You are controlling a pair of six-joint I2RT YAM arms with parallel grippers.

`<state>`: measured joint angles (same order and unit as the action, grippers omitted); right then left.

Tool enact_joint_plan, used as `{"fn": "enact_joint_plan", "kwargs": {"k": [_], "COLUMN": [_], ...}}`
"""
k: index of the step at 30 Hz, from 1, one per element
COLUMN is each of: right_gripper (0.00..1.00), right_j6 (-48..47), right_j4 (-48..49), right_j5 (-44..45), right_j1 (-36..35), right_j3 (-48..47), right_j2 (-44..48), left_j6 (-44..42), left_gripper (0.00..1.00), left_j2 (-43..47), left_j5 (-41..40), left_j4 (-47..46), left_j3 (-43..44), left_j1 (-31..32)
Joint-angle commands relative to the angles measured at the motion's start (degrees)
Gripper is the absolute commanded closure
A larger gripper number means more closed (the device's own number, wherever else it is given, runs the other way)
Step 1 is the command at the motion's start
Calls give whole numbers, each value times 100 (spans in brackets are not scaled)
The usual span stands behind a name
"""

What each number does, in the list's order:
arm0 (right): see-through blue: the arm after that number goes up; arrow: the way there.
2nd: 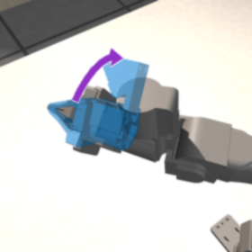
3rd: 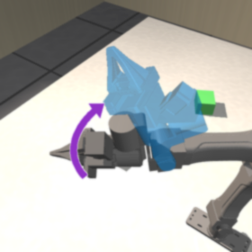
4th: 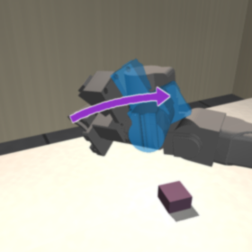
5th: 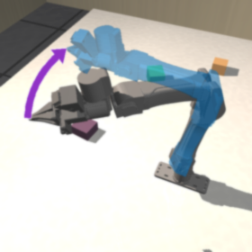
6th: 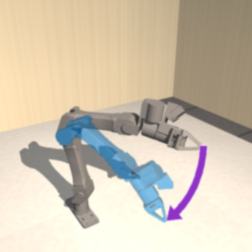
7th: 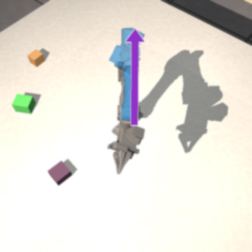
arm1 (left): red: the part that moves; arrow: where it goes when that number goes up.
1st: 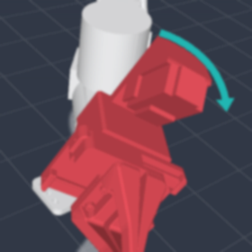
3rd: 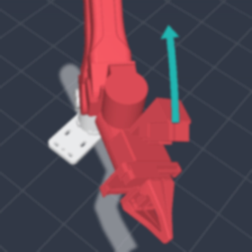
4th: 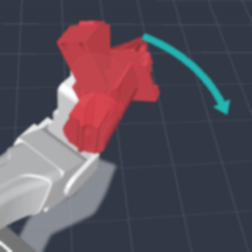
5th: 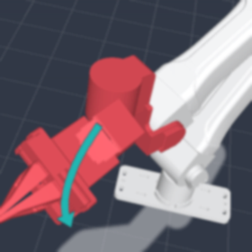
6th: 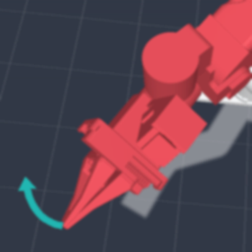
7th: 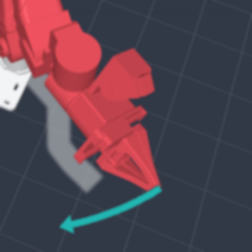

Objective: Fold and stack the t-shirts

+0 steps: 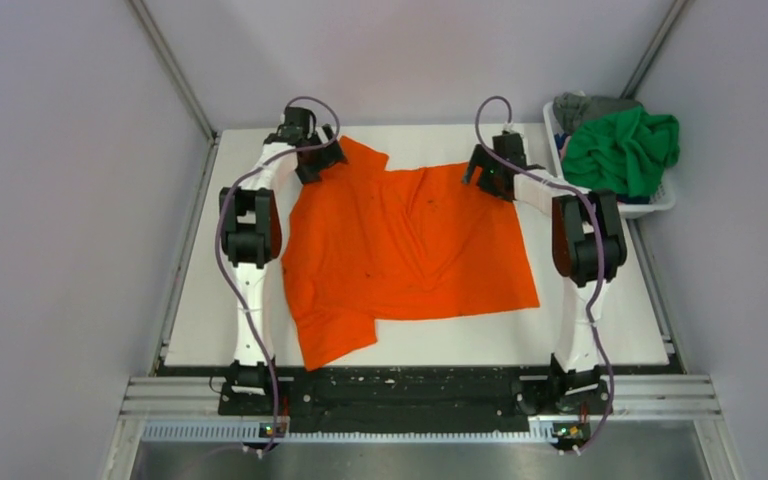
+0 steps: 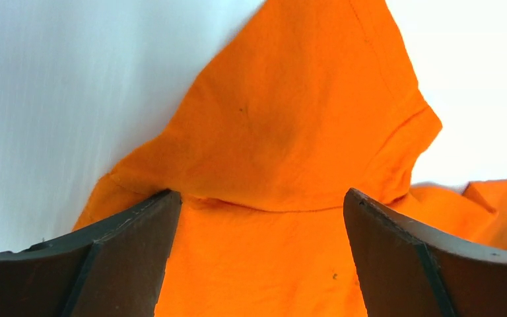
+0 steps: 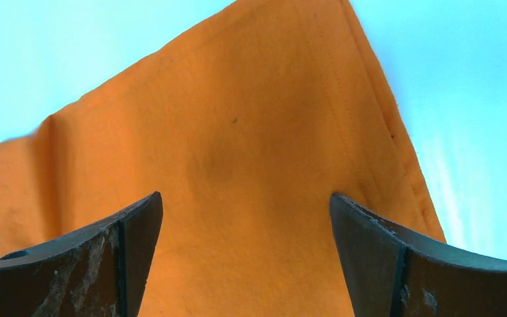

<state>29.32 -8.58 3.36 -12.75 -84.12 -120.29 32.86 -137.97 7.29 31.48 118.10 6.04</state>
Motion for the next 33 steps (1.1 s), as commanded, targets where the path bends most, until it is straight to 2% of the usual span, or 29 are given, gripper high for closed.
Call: {"fn": "enact_joint_plan", "kwargs": {"k": [1, 11, 14, 17, 20, 25, 28, 30, 33], "right_gripper": [5, 5, 5, 1, 1, 1, 1, 1, 1], "right_j6": [418, 345, 149, -38, -101, -102, 20, 157, 150], "right_j4": [-228, -337, -729, -895, -964, -932, -967, -936, -1035], "right_j5": [-145, -132, -46, -178, -146, 194, 373, 298, 193], "right_j1": [509, 756, 749, 742, 745, 748, 745, 741, 746], "right_j3": [174, -289, -666, -669, -11, 2185, 3214, 3699, 4079], "right_j2": [-281, -334, -67, 631, 1606, 3449, 4388, 4844, 5201], "left_j6": [170, 504, 555, 462, 186, 290, 486, 467, 548], "left_gripper": [1, 1, 1, 1, 1, 1, 1, 1, 1], "left_j2": [-830, -1321, -1028, -163, 1116, 3887, 5350, 6169, 7230], "left_j5": [939, 1325, 1415, 1664, 1817, 1169, 697, 256, -526], "left_j4": [188, -195, -154, -126, -193, -792, -959, -739, 204], "left_j3": [555, 1588, 1810, 1582, 331, -3477, -5298, -6124, -6782], "left_j1": [-314, -358, -374, -344, -242, -69, 92, 316, 821]}}
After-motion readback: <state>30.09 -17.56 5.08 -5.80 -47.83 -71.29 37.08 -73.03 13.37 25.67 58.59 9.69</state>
